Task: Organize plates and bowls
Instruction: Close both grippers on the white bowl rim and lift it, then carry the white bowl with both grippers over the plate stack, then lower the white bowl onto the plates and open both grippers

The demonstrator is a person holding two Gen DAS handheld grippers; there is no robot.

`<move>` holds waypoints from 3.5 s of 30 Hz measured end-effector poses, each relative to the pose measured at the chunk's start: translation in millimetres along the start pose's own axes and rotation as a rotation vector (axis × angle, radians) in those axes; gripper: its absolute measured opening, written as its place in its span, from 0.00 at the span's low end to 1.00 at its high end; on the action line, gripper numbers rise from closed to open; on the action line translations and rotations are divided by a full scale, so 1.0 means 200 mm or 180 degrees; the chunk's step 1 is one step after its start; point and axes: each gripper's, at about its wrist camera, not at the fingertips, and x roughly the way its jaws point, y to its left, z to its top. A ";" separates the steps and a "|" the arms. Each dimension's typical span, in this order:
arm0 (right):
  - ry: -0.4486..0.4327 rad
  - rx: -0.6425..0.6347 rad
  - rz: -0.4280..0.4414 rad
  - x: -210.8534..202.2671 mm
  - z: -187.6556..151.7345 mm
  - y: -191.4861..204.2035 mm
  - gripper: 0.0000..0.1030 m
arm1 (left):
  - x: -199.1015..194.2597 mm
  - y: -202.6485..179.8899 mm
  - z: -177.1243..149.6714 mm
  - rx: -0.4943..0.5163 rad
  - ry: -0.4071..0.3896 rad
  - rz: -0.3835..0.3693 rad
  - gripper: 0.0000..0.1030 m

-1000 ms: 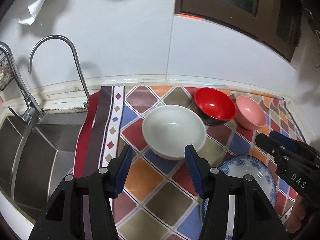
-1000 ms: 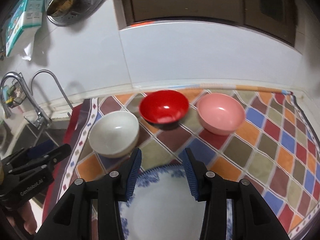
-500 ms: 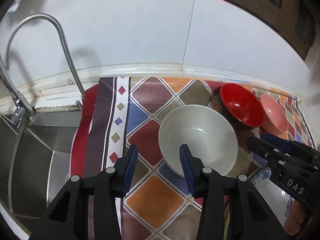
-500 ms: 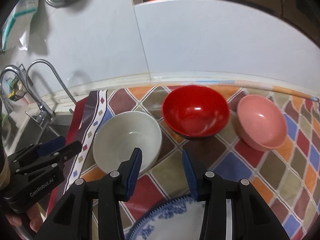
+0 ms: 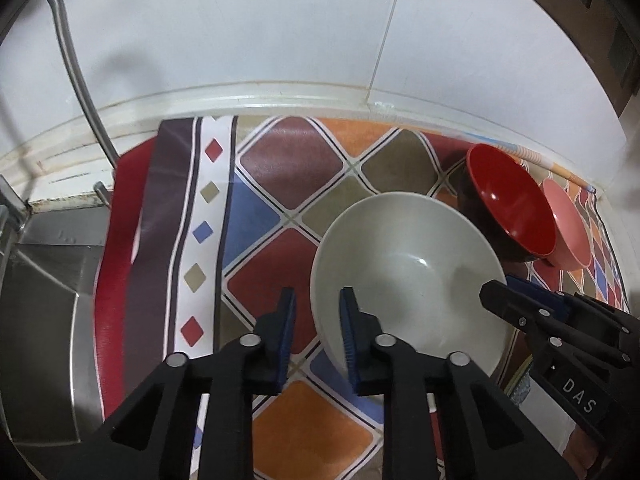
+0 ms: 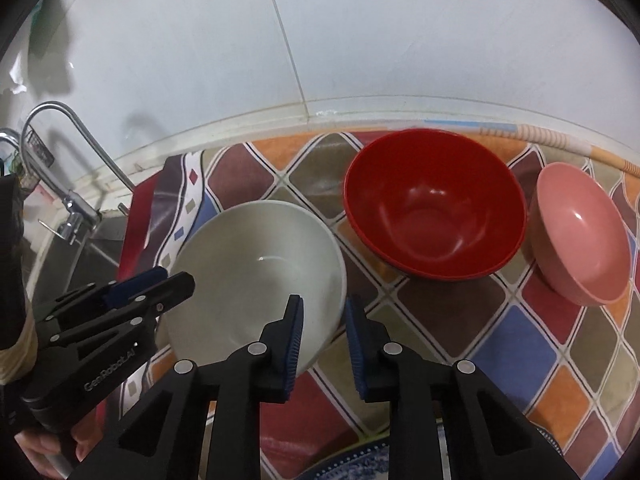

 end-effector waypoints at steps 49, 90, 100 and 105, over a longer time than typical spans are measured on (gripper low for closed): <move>0.0077 -0.0311 0.0240 -0.42 -0.38 0.24 0.10 | -0.69 0.14 -0.58 -0.0548 -0.0361 -0.0022 0.10; 0.0655 -0.0324 0.0209 -0.29 -0.76 0.38 0.10 | -0.57 0.28 -0.89 -0.0802 0.0133 -0.0086 0.15; 0.0629 -0.0274 0.0245 -0.29 -0.75 0.38 0.16 | -0.64 0.26 -0.87 -0.0723 -0.0071 0.0124 0.38; 0.0525 -0.0257 0.0214 -0.33 -0.75 0.36 0.27 | -0.71 0.22 -0.85 -0.0628 -0.0215 0.0182 0.50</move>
